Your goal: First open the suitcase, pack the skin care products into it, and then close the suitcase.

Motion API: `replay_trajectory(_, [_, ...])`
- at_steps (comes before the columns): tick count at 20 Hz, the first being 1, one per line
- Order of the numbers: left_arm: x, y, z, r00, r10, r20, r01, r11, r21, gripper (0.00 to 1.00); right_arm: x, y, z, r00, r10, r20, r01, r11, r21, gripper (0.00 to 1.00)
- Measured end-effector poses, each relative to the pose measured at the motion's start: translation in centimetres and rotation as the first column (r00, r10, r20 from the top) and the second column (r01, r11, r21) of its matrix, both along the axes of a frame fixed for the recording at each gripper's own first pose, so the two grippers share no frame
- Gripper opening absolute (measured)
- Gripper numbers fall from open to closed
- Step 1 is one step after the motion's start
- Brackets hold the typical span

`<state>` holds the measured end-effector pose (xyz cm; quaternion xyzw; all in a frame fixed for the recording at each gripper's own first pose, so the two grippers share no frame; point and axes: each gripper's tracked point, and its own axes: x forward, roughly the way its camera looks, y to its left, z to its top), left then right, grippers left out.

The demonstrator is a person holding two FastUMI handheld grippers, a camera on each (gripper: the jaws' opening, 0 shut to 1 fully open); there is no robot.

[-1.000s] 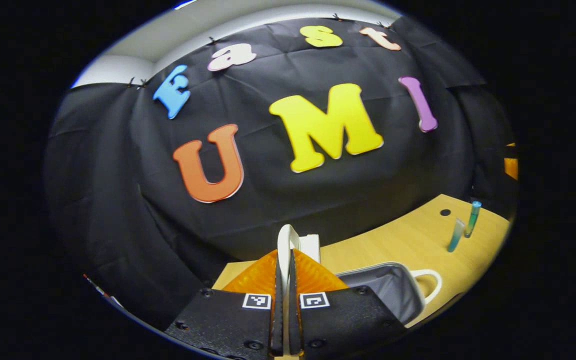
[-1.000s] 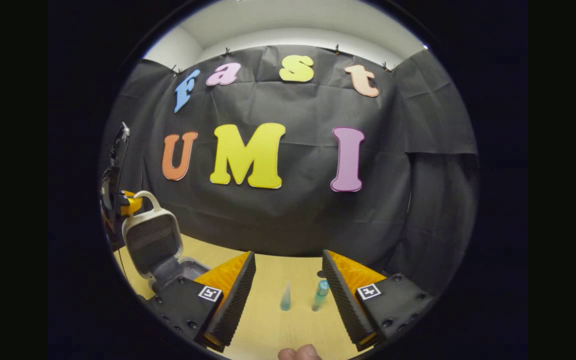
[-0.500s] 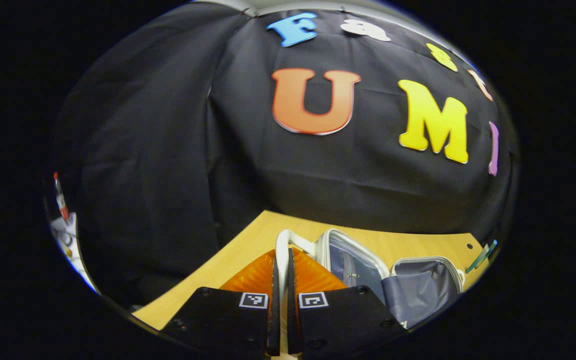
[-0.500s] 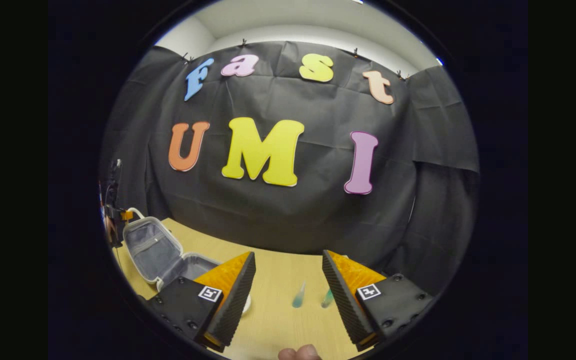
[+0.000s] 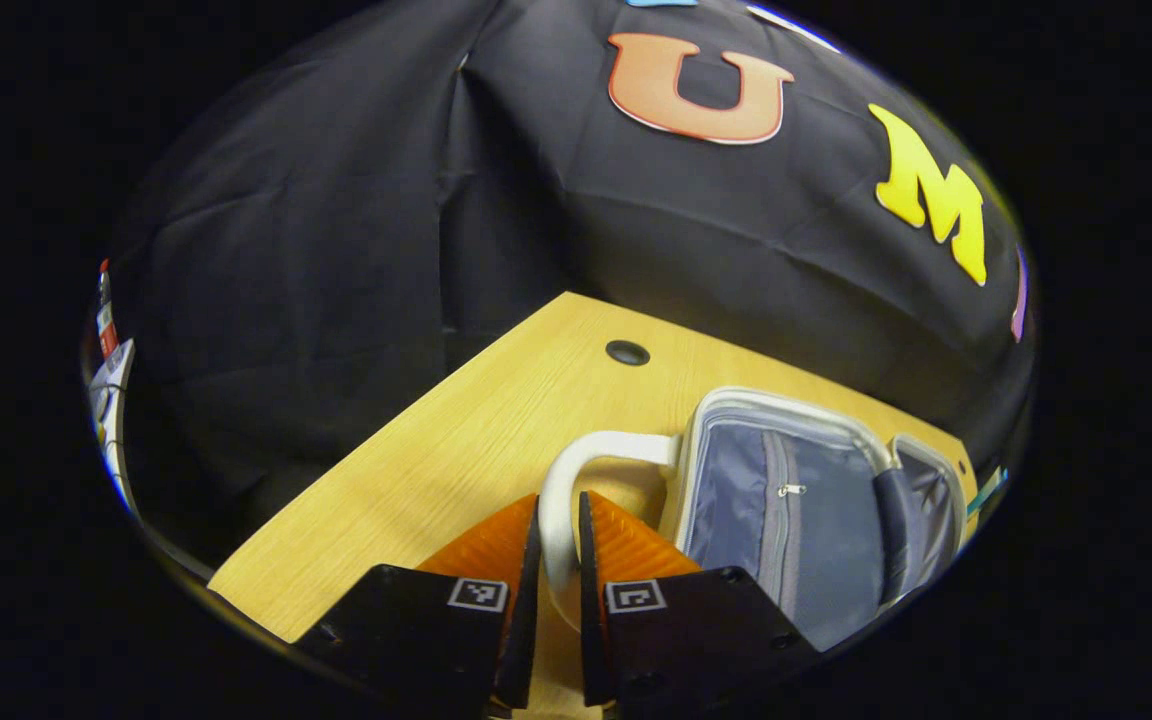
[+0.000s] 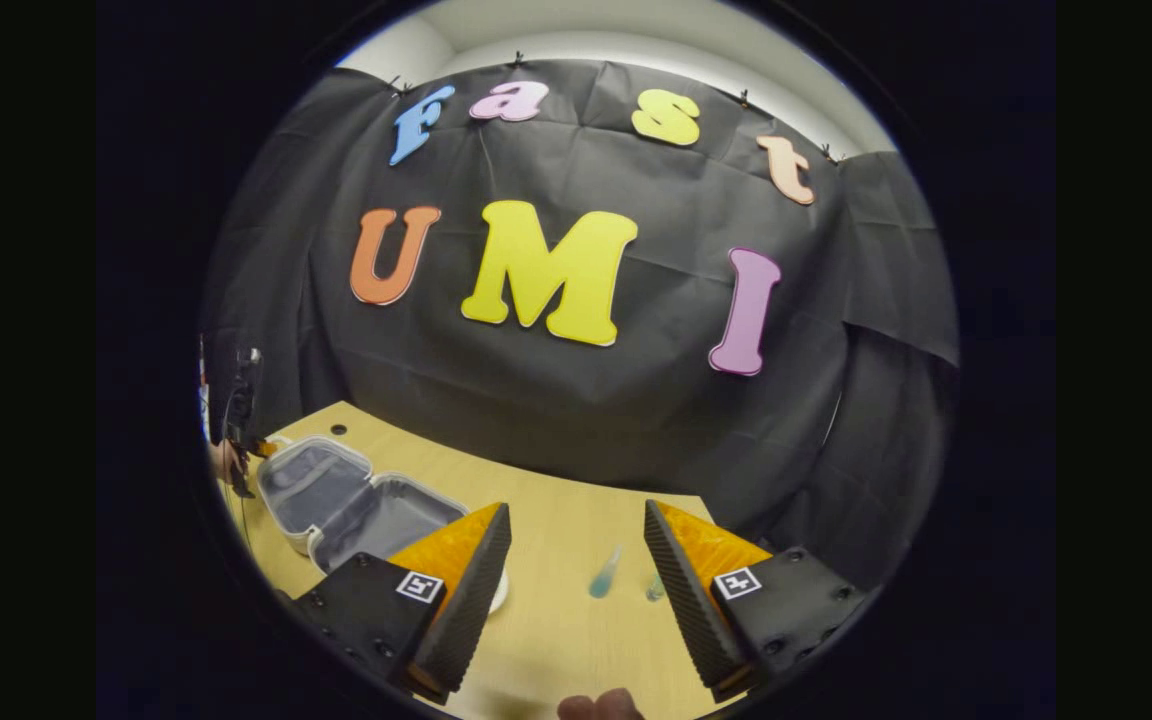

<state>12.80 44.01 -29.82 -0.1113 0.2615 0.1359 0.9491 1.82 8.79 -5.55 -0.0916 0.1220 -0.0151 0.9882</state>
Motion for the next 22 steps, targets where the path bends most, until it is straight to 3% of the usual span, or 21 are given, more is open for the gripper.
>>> replay_trajectory(2, [0.0,0.6,0.8,1.0,-0.004,0.007,0.004,0.999,0.034,0.38,0.1,0.0,-0.4,1.0,0.002,-0.005,-0.002,1.0,0.003,0.8])
replay_trajectory(4, [-0.4,-0.3,2.6,0.999,-0.016,0.029,0.015,0.999,0.039,0.7,0.2,-0.4,-0.6,1.0,-0.005,-0.007,0.006,1.0,0.023,0.8])
replay_trajectory(7, [-1.1,-3.2,8.0,0.992,-0.07,0.109,0.058,0.992,0.109,0.89,0.2,-1.5,-0.9,1.0,-0.02,-0.002,0.02,0.998,0.055,0.8])
replay_trajectory(10, [-1.8,-9.0,14.4,0.971,-0.134,0.2,0.091,0.973,0.211,0.98,0.1,-3.4,-1.0,1.0,-0.024,0.014,0.023,0.996,0.081,0.79])
replay_trajectory(13, [-3.1,-17.0,19.3,0.946,-0.173,0.273,0.119,0.972,0.203,0.98,-0.2,-6.7,-1.7,0.998,-0.053,0.019,0.051,0.993,0.109,0.79])
replay_trajectory(18, [-5.6,-31.3,21.0,0.919,-0.231,0.321,0.208,0.973,0.104,0.98,-1.1,-13.2,-3.7,0.993,-0.114,-0.008,0.114,0.982,0.151,0.8])
replay_trajectory(22, [-6.6,-41.6,20.4,0.877,-0.369,0.307,0.338,0.929,0.149,0.98,-1.2,-16.2,-4.4,0.993,-0.114,-0.007,0.113,0.982,0.151,0.79])
